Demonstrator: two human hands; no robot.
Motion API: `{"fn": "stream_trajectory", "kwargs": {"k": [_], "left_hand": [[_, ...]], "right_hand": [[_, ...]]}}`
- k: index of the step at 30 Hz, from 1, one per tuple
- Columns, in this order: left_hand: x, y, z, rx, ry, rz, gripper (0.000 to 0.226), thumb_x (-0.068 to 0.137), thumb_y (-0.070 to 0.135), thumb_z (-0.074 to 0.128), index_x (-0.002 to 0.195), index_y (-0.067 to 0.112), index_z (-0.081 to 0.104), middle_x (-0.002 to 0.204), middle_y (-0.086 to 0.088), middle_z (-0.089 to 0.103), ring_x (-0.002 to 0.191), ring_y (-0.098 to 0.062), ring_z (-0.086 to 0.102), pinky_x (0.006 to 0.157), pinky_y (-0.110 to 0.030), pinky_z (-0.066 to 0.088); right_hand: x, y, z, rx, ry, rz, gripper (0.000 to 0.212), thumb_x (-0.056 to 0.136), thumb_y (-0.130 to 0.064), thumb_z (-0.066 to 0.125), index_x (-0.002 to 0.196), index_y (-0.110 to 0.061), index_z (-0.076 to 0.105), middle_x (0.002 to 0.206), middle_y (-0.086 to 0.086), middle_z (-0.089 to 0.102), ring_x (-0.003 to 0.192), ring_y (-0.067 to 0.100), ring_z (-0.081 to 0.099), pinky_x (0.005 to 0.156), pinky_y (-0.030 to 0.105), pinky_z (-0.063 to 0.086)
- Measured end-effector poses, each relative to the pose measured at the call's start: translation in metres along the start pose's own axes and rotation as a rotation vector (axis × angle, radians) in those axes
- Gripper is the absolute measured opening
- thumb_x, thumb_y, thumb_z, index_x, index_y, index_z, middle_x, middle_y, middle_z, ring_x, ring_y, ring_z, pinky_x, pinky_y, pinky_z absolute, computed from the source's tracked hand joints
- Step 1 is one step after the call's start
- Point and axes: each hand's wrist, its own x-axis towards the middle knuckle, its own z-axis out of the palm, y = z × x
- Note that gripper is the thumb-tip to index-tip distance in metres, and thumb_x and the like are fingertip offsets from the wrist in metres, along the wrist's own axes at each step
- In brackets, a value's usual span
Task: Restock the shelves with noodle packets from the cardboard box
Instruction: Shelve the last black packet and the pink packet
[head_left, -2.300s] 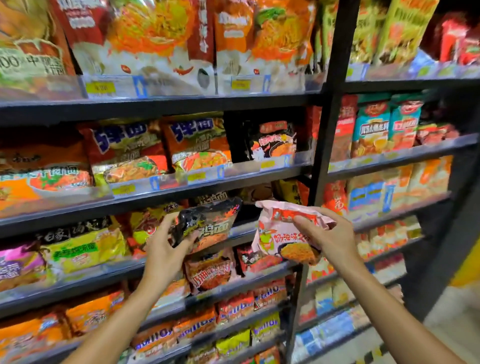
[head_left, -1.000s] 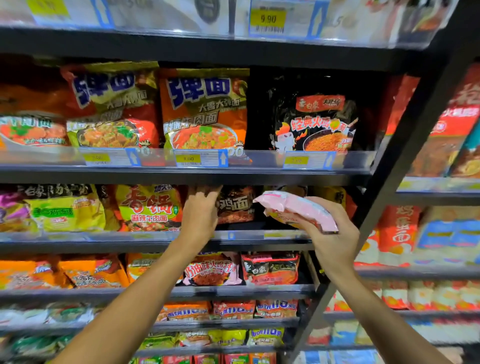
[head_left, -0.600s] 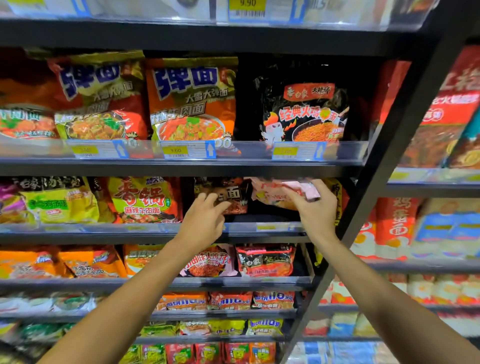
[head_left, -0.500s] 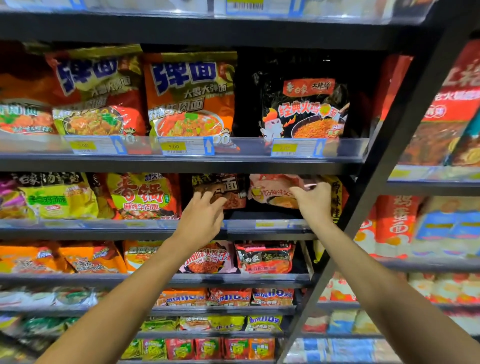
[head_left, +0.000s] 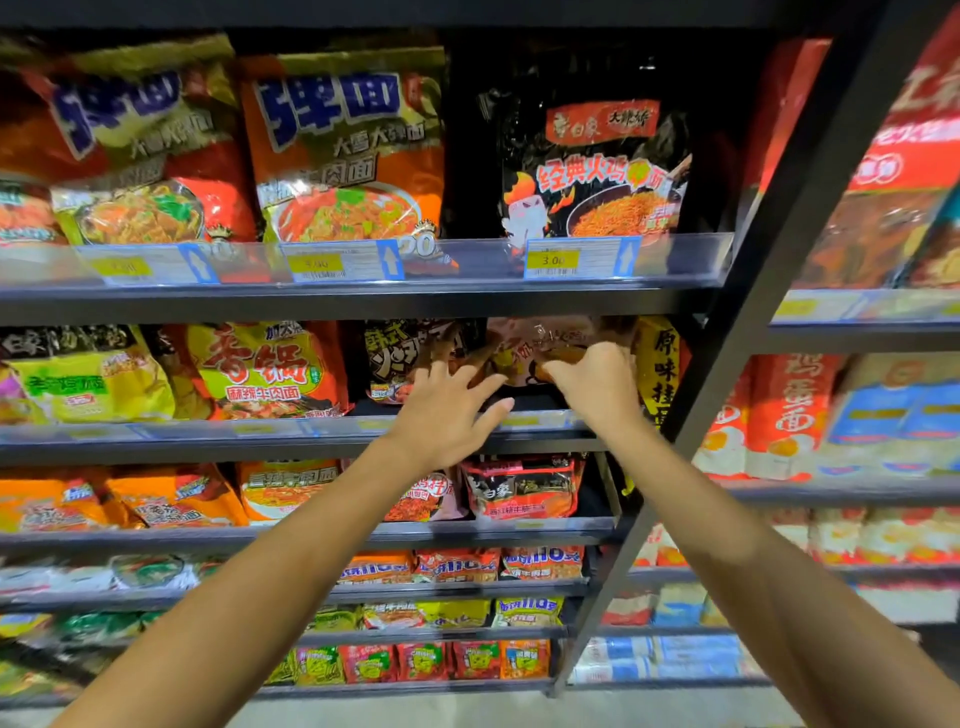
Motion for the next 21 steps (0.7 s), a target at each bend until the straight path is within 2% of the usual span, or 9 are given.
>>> {"fn": "stream_trajectory", "kwargs": {"k": [1, 2, 4, 9, 13, 18, 21], "left_hand": [[0.001, 0.001, 0.001, 0.014, 0.011, -0.009, 0.068, 0.097, 0.06, 0.007, 0.148, 0.03, 0.039, 0.131, -0.007, 0.054, 0.112, -0.035, 0.045, 0.093, -0.045, 0.034], [0.002, 0.001, 0.002, 0.019, 0.017, -0.016, 0.071, 0.096, 0.062, 0.004, 0.147, 0.03, 0.041, 0.13, -0.007, 0.055, 0.111, -0.035, 0.045, 0.092, -0.045, 0.034], [0.002, 0.001, 0.003, 0.004, 0.02, -0.025, 0.076, 0.093, 0.063, 0.0, 0.146, 0.029, 0.042, 0.129, -0.006, 0.056, 0.11, -0.034, 0.046, 0.091, -0.045, 0.034], [-0.004, -0.007, 0.007, -0.061, 0.074, 0.0, 0.061, 0.1, 0.06, 0.017, 0.145, 0.027, 0.041, 0.129, -0.004, 0.055, 0.109, -0.032, 0.045, 0.093, -0.045, 0.033], [-0.021, -0.024, 0.011, -0.051, 0.167, -0.05, 0.06, 0.099, 0.058, 0.022, 0.139, 0.023, 0.047, 0.123, -0.007, 0.053, 0.099, -0.03, 0.04, 0.087, -0.046, 0.034], [-0.032, -0.046, 0.01, 0.011, 0.116, -0.082, 0.065, 0.098, 0.063, 0.018, 0.141, 0.023, 0.047, 0.125, -0.008, 0.055, 0.102, -0.033, 0.043, 0.089, -0.046, 0.039], [-0.028, -0.049, 0.006, -0.01, 0.095, -0.113, 0.064, 0.097, 0.064, 0.018, 0.136, 0.025, 0.051, 0.12, -0.009, 0.059, 0.1, -0.035, 0.047, 0.088, -0.046, 0.042]], "right_hand": [[-0.014, 0.006, 0.002, -0.105, 0.075, -0.182, 0.04, 0.083, -0.048, 0.071, 0.089, -0.009, 0.064, 0.095, 0.011, 0.064, 0.1, 0.029, 0.057, 0.083, 0.037, 0.047], [-0.028, 0.012, 0.003, -0.204, 0.122, -0.347, 0.046, 0.085, -0.052, 0.067, 0.101, -0.01, 0.062, 0.101, 0.011, 0.059, 0.103, 0.03, 0.052, 0.087, 0.041, 0.046], [-0.037, 0.021, 0.01, -0.349, 0.095, -0.532, 0.05, 0.093, -0.054, 0.056, 0.124, -0.015, 0.058, 0.113, 0.011, 0.055, 0.106, 0.034, 0.047, 0.091, 0.046, 0.045], [-0.032, 0.017, 0.01, -0.527, -0.121, -0.423, 0.051, 0.102, -0.057, 0.03, 0.136, -0.028, 0.054, 0.131, 0.01, 0.057, 0.114, 0.044, 0.051, 0.098, 0.052, 0.038], [-0.03, 0.011, 0.008, -0.568, -0.229, -0.351, 0.063, 0.099, -0.066, 0.018, 0.143, -0.031, 0.047, 0.141, 0.008, 0.052, 0.125, 0.044, 0.047, 0.104, 0.055, 0.036], [-0.027, 0.003, 0.006, -0.602, -0.297, -0.307, 0.073, 0.096, -0.072, 0.014, 0.146, -0.028, 0.043, 0.141, 0.01, 0.051, 0.13, 0.045, 0.043, 0.097, 0.051, 0.043], [-0.022, -0.006, 0.002, -0.623, -0.302, -0.294, 0.076, 0.096, -0.072, 0.013, 0.138, -0.023, 0.054, 0.13, 0.011, 0.059, 0.123, 0.041, 0.051, 0.093, 0.047, 0.044]]}}
